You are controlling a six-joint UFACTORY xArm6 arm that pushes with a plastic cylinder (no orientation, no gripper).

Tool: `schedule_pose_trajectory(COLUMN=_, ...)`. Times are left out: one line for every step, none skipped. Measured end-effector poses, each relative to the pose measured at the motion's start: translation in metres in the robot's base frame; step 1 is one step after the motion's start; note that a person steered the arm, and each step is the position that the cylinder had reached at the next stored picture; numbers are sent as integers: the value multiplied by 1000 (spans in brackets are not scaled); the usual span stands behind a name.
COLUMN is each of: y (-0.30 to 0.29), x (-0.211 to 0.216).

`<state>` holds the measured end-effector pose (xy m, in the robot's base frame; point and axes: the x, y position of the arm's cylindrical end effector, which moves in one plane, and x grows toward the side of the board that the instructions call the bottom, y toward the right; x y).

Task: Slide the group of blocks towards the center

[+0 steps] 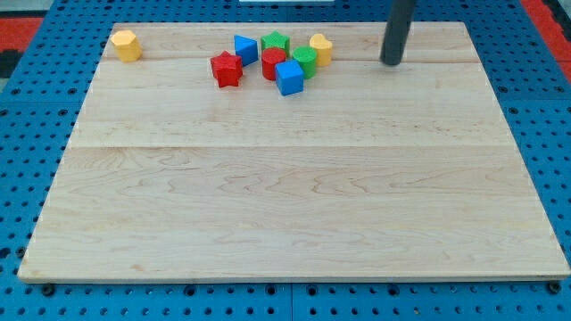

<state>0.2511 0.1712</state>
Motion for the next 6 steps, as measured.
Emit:
schedule_pose_trajectory(y=-43, x=-34)
schedule_pose_trajectory(y=-110, x=-36)
schedule_pose_trajectory(y=-170, x=-46)
schedule_pose_trajectory(y=-221, x=-49)
schedule_pose_trajectory(y=-200, x=-33)
schedule_pose_trajectory(y=-197, x=-9)
